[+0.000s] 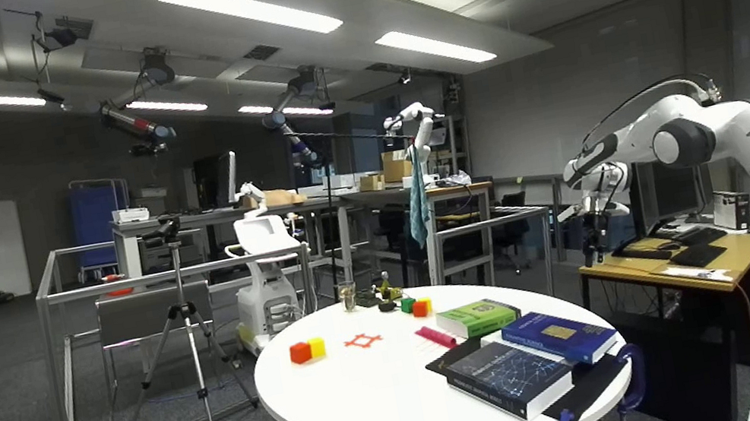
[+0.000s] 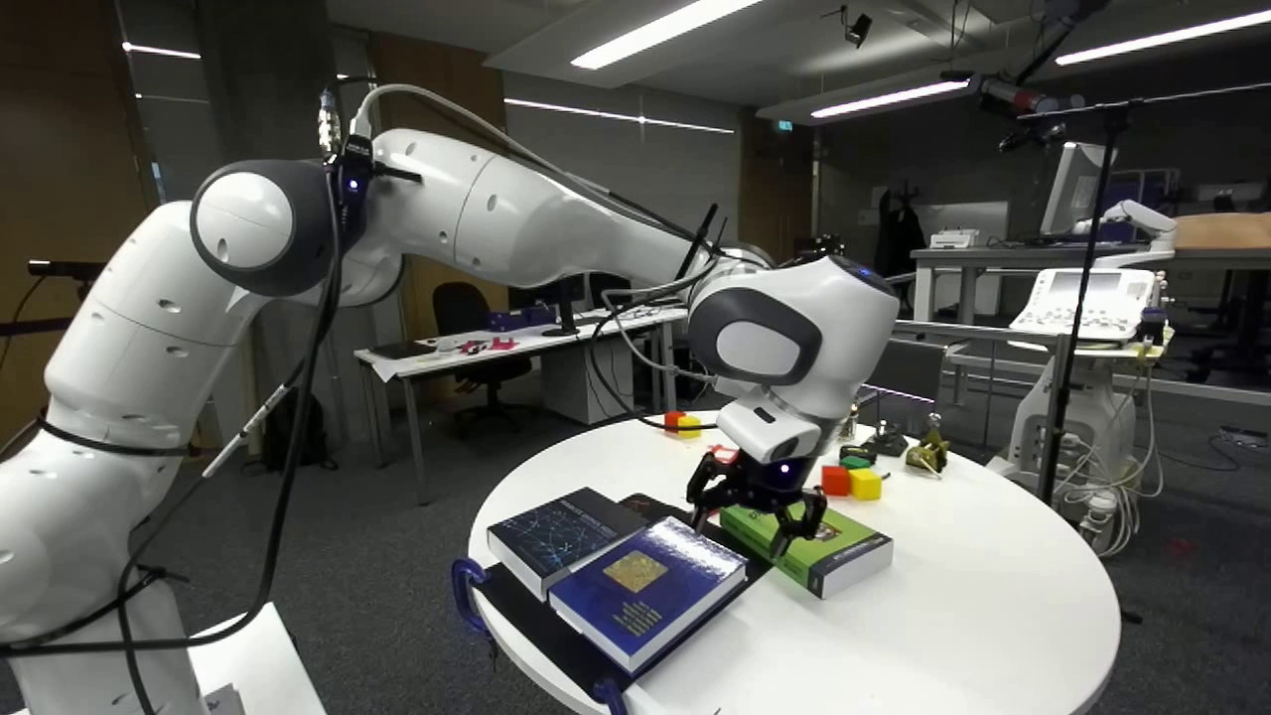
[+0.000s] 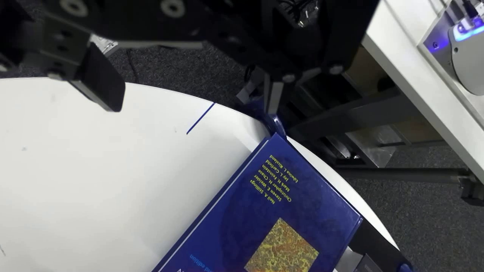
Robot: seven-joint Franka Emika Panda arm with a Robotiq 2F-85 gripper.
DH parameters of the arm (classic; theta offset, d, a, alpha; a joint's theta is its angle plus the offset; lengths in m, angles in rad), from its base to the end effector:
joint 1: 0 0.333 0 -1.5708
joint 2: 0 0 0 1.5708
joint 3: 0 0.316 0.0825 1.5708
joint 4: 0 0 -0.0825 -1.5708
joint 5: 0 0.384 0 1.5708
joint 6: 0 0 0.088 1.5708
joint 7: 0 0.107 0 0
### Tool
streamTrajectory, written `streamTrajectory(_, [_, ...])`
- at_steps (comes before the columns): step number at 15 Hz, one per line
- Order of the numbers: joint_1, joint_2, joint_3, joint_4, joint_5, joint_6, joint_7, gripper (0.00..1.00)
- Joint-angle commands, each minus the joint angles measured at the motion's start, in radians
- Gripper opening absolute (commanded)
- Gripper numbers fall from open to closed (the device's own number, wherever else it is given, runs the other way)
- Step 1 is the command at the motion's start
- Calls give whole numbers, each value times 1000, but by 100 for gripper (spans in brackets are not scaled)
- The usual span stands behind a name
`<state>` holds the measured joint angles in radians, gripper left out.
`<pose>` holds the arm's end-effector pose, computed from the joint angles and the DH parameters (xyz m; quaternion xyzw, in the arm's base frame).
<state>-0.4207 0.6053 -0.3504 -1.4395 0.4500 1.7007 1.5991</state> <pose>0.5406 -0.4115 0.3335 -0.3233 0.9274 0.1827 0.0444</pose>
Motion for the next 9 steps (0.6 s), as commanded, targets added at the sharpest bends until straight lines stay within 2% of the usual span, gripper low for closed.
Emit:
streamTrajectory(1, [-16,3,20,8,-10,-2,6,100])
streamTrajectory(7, [-15,3,21,8,-10,-2,6,100])
streamTrajectory(9, [-12,6,18,1,-1,8,42,100])
